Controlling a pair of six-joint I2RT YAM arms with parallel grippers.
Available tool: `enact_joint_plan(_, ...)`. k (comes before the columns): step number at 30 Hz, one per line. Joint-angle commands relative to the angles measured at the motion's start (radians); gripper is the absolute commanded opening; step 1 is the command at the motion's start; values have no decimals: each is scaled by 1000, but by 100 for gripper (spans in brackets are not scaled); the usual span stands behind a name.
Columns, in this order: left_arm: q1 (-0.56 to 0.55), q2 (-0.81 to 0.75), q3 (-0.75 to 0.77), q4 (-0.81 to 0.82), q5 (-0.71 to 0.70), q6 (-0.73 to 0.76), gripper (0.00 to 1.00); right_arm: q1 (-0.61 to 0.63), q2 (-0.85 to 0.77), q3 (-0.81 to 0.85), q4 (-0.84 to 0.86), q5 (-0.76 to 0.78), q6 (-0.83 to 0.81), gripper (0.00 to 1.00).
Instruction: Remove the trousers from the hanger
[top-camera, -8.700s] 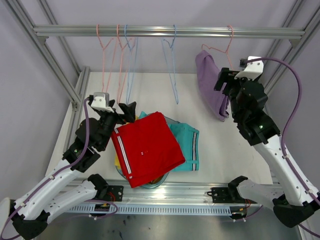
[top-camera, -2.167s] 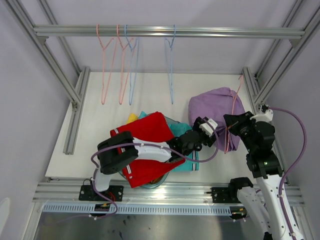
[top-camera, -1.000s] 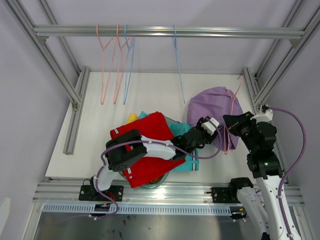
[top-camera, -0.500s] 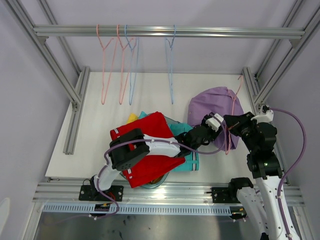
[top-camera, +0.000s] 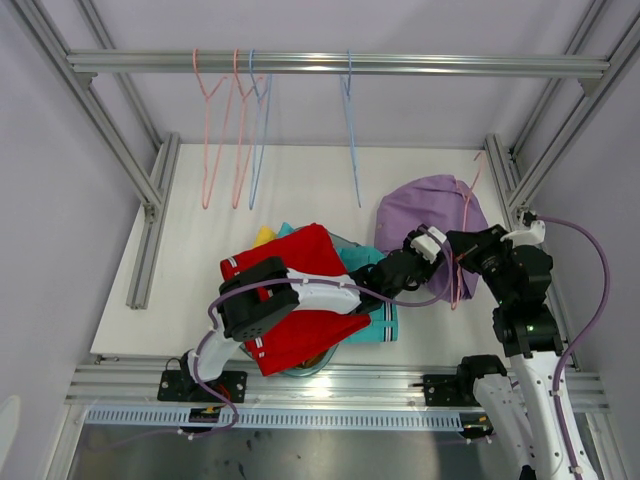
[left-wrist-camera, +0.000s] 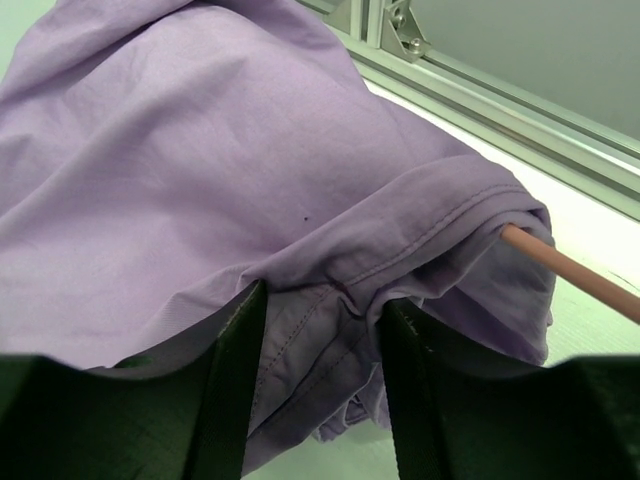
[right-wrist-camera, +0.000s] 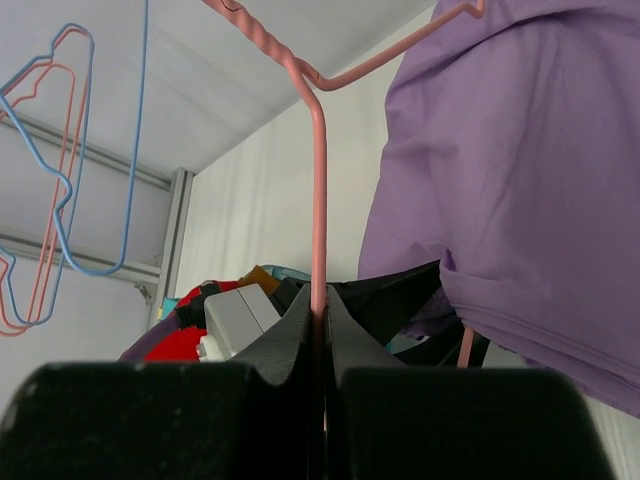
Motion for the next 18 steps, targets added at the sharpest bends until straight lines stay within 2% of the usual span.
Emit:
enact_joint_plan(1, -3, -20, -15, 26, 17, -31, 51, -3, -2, -3, 78, -52, -11, 0)
enact_joint_plan(18, -24, -71, -45, -3, 64, -71, 46, -28, 8, -26, 99, -70, -26, 0)
